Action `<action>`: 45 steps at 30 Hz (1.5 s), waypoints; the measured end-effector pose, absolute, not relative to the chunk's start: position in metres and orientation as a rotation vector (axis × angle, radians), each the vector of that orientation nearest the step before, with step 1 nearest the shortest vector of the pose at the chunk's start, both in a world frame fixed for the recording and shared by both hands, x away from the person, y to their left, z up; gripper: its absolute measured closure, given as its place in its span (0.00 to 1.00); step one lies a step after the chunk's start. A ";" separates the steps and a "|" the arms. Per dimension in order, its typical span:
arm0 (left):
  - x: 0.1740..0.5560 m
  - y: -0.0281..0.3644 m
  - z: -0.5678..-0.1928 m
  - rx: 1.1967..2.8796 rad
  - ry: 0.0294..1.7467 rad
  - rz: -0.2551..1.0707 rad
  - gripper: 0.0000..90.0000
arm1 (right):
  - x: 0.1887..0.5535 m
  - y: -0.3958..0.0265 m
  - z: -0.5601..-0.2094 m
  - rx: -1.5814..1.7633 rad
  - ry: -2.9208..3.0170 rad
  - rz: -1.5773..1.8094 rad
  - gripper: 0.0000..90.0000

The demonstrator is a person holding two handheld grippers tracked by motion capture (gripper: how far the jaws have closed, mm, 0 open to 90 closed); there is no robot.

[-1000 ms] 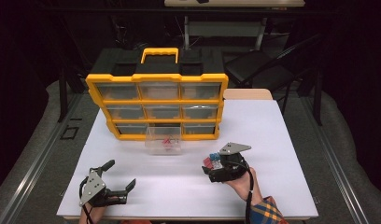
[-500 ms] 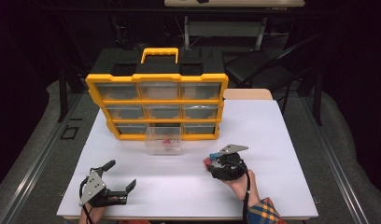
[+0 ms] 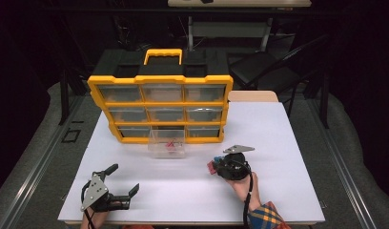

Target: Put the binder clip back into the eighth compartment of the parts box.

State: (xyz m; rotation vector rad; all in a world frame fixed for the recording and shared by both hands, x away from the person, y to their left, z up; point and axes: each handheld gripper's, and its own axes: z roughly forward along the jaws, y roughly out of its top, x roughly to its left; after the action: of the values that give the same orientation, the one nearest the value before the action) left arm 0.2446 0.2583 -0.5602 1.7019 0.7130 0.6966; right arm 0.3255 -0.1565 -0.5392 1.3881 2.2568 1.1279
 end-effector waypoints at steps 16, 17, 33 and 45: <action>0.245 0.258 -0.560 1.709 0.708 0.692 0.00 | 0.327 -0.159 -0.536 1.455 2.267 1.269 0.98; 0.245 0.258 -0.560 1.709 0.709 0.692 0.00 | 0.327 -0.158 -0.536 1.451 2.265 1.275 0.98; 0.245 0.258 -0.560 1.710 0.706 0.691 0.00 | 0.316 -0.152 -0.522 1.351 2.291 1.312 0.99; 0.245 0.258 -0.561 1.710 0.707 0.692 0.00 | 0.311 -0.148 -0.512 1.276 2.282 1.344 0.99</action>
State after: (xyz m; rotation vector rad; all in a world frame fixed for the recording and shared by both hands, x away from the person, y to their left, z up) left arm 0.2453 0.2576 -0.5606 1.7096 0.7071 0.6919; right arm 0.3112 -0.1484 -0.5121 1.2755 2.2822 1.3444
